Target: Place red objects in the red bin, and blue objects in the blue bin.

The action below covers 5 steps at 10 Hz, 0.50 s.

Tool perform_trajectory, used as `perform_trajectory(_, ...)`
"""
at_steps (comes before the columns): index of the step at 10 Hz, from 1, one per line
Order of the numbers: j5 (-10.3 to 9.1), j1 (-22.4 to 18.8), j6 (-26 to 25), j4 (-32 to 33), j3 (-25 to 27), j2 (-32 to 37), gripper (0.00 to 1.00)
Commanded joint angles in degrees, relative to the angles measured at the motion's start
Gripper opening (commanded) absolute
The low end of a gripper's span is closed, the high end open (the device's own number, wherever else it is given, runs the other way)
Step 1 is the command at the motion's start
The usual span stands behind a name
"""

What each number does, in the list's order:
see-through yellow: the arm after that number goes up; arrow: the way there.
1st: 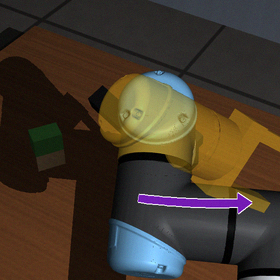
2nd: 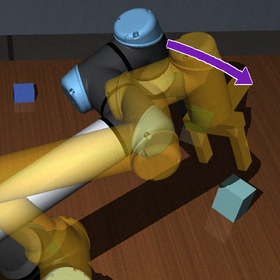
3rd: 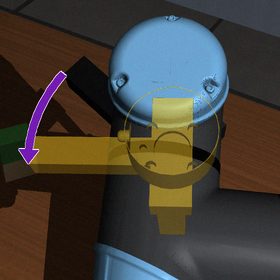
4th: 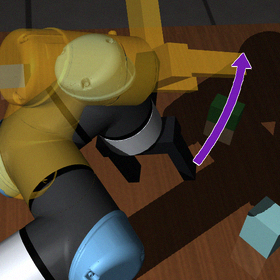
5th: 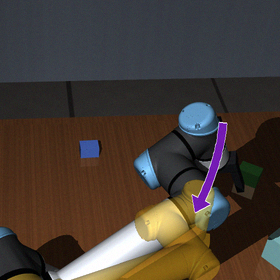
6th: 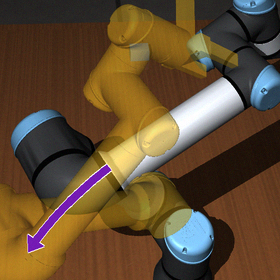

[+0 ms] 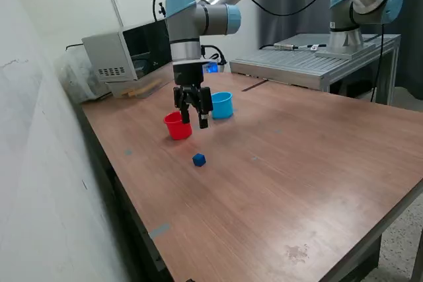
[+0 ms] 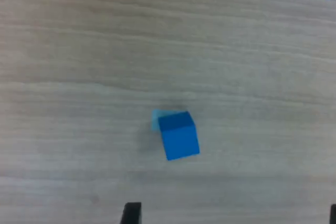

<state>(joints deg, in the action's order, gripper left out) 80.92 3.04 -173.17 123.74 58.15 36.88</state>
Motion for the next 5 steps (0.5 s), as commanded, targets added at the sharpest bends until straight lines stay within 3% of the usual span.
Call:
perform_trajectory(1,-0.06,-0.1,3.6,1.9,-1.3,-4.3,1.00)
perform_trajectory(5,0.46,-0.1,6.3,3.8,-3.4,-7.6,1.00)
